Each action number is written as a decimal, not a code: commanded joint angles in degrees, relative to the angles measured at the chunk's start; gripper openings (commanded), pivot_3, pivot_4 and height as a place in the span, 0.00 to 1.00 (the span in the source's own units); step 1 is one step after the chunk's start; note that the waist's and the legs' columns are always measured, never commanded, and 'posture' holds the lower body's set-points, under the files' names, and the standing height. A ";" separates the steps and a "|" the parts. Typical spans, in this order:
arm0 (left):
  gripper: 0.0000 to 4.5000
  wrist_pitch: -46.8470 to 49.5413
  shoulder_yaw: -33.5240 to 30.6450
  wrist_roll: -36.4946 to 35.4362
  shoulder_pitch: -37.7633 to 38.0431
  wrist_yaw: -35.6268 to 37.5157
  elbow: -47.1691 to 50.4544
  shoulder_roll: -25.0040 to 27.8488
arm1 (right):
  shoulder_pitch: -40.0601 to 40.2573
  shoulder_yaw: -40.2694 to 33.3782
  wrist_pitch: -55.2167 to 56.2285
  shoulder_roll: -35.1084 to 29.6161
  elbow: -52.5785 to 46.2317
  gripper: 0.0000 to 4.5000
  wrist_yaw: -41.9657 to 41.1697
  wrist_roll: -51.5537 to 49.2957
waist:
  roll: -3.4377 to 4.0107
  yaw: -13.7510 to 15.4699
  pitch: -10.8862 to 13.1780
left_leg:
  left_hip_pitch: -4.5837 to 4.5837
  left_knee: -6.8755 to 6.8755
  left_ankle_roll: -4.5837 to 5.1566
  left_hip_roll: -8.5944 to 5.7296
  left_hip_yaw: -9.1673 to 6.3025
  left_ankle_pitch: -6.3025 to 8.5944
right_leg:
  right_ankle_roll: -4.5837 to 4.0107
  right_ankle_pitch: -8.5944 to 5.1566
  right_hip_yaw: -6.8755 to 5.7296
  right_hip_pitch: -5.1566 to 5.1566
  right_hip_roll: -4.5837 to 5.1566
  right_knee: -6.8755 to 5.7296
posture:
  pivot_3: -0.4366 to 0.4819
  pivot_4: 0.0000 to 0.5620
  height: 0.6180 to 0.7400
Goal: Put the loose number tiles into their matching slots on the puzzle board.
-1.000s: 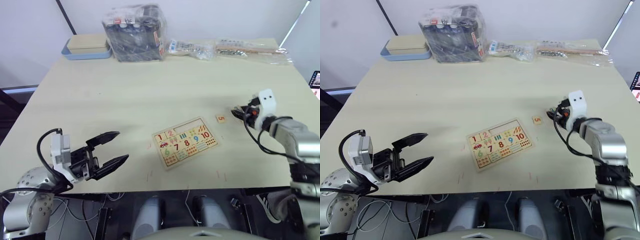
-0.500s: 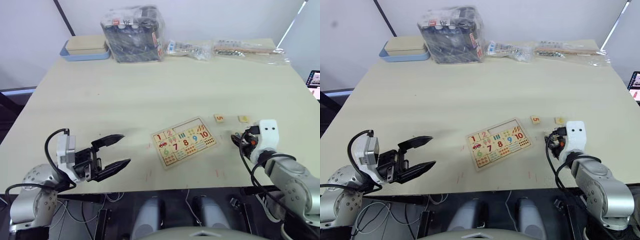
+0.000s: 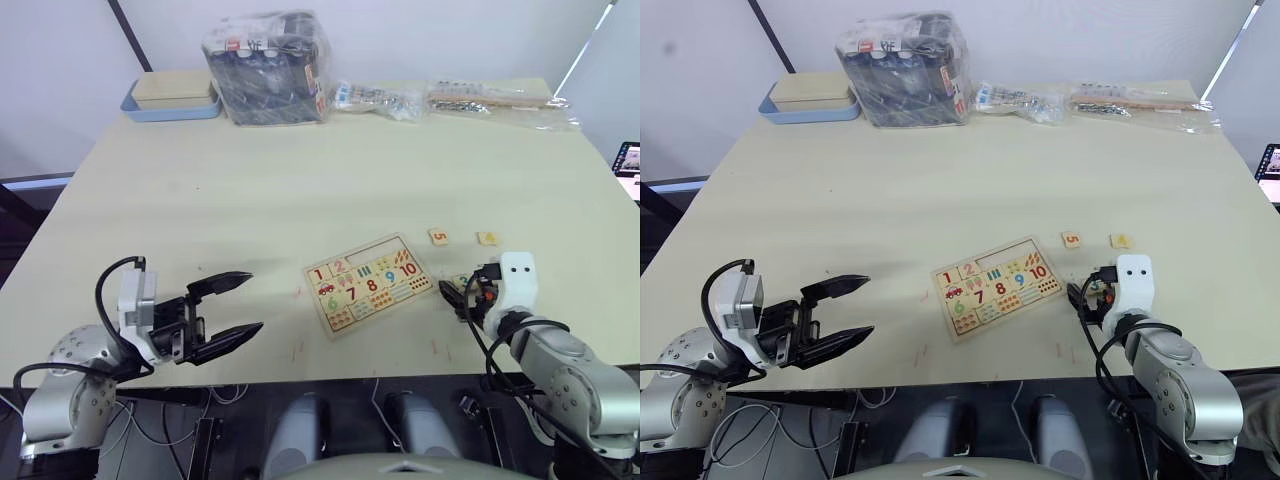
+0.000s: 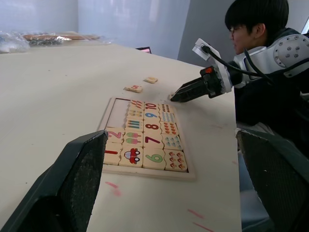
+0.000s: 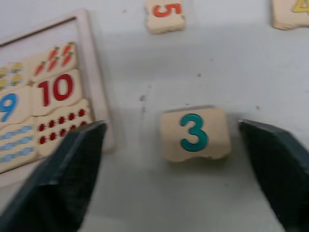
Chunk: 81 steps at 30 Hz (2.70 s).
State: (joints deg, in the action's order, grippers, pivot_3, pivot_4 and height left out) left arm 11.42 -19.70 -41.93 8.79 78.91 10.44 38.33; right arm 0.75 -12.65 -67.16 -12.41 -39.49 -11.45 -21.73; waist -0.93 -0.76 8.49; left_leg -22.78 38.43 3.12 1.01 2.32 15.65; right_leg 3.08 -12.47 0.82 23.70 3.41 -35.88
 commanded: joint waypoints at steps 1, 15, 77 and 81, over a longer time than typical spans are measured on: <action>1.00 -0.23 -0.18 -0.73 -0.58 0.47 0.61 0.50 | 0.21 -4.09 0.62 -6.06 -4.03 0.98 -7.04 -5.26 | 0.03 0.04 0.03 | -0.01 0.00 0.00 -0.01 0.01 0.00 | 0.00 0.00 0.00 0.00 0.02 0.01 | 0.48 0.27 1.00; 1.00 0.08 0.48 -0.39 -2.89 4.25 -1.46 2.29 | -8.39 4.34 46.82 -39.75 29.26 0.98 -62.83 -2.40 | -0.22 -0.04 0.12 | 0.05 0.03 0.02 0.20 0.13 0.00 | 0.03 -0.01 0.09 -0.05 -0.28 0.07 | 0.48 0.27 1.00; 1.00 -1.03 -0.61 -0.40 1.29 -0.90 4.17 2.25 | -37.55 21.93 78.27 -33.39 74.89 0.20 -79.63 14.76 | -0.04 -0.03 0.24 | 0.10 -0.02 -0.02 0.16 0.28 0.00 | -0.15 0.09 -0.31 -0.02 0.67 0.02 | 0.48 0.27 1.00; 1.00 -1.16 -0.89 -0.38 1.55 -1.43 4.35 1.95 | -39.74 22.55 68.36 -34.39 63.25 0.20 -79.84 13.81 | 0.04 -0.01 0.28 | 0.10 -0.03 -0.03 0.16 0.27 0.01 | -0.15 0.09 -0.30 0.00 0.69 0.02 | 0.48 0.27 1.00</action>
State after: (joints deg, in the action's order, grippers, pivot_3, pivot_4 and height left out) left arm 11.09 -19.79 -41.86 10.06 77.66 13.03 40.32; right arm -36.70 10.94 5.82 -45.36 30.15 -90.86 -6.15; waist -0.90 -0.77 8.76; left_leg -22.68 38.40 3.09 1.17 2.59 15.66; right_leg 2.92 -12.37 0.52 23.70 4.21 -35.87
